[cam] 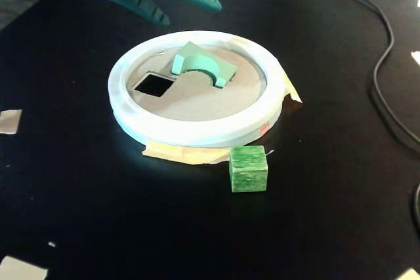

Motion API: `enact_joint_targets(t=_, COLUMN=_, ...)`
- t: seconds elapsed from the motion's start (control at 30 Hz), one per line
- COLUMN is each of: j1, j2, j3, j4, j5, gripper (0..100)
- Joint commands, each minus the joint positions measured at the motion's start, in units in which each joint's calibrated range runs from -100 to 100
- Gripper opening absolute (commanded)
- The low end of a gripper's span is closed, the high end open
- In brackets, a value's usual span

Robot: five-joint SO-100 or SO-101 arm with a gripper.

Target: Pick up the U shape block and drop it in corresponding U shaped hole

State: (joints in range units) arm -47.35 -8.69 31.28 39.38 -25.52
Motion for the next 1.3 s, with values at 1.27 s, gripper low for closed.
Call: enact_joint_targets(t=1.27, j1=-0.8, j2=20.7, j3=0.0, j4=-31.4, j5=-1.8, gripper=91)
